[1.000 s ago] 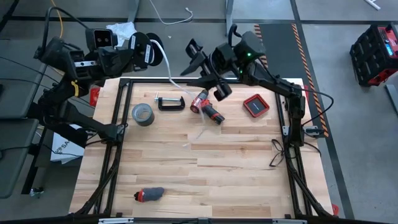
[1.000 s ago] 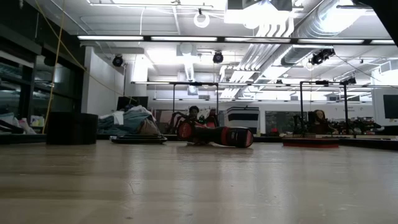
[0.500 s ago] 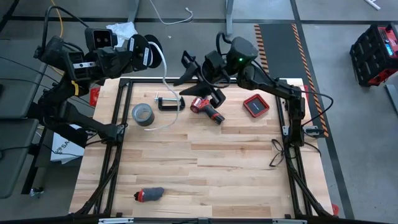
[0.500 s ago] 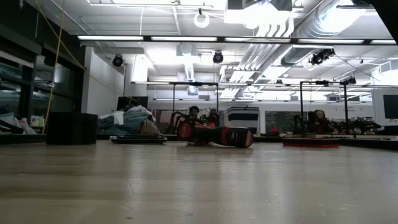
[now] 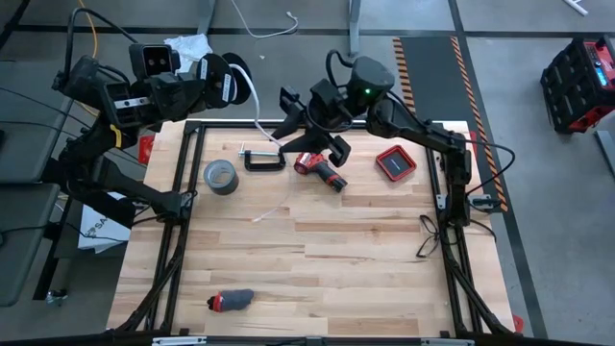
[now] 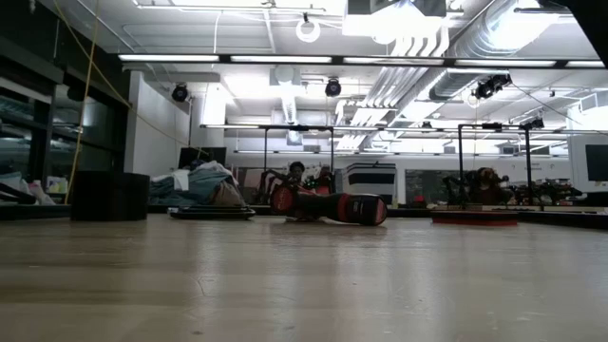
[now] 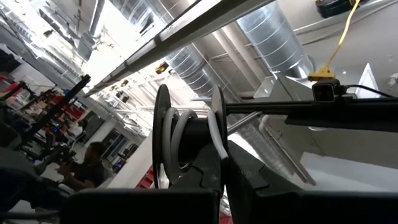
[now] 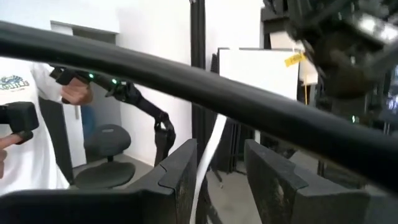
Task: Coil cords
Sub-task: Coil the white cable wire into the black spool
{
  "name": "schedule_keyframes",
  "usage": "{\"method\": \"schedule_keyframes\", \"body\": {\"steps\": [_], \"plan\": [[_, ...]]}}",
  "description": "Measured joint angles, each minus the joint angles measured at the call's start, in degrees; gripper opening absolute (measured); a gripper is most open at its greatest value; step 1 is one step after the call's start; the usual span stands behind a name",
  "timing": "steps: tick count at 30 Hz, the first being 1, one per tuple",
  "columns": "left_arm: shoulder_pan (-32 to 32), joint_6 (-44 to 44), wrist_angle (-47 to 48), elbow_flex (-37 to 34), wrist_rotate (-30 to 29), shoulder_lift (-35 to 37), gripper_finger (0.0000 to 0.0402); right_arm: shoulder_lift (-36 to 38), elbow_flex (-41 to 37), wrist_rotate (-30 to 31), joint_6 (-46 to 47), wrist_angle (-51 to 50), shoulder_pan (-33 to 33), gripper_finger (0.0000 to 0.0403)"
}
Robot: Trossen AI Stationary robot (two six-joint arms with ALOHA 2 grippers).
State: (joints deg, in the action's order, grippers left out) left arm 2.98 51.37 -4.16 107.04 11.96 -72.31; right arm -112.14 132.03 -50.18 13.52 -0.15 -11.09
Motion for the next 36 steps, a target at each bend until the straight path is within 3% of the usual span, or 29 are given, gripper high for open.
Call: {"method": "schedule_keyframes", "body": {"steps": [16,19,23,27,31,36], "plan": [[0.00,-1.59,0.08,0.04,-0.23,1.03,0.0000,0.00,0.00,-0.87,-0.03,-4.71,0.00,0.0122],[0.00,-1.59,0.07,0.04,-0.25,1.05,0.0000,0.00,0.00,-1.02,-0.39,-4.92,0.00,0.0096],[0.00,-1.59,1.01,0.04,-0.28,1.05,0.0000,0.00,0.00,-1.22,-2.62,-4.87,0.24,0.0021],[0.21,-1.55,1.97,0.04,-0.64,1.09,0.0000,0.00,0.00,-1.05,-3.66,-4.81,0.24,0.0007],[0.83,-1.11,3.24,0.04,-0.83,1.16,0.0000,0.00,0.00,1.75,-6.60,-3.01,0.26,0.0004],[2.05,0.63,3.63,-0.30,-1.40,-0.65,0.0000,0.04,0.00,9.51,-11.31,-1.37,0.47,0.0002]]}}
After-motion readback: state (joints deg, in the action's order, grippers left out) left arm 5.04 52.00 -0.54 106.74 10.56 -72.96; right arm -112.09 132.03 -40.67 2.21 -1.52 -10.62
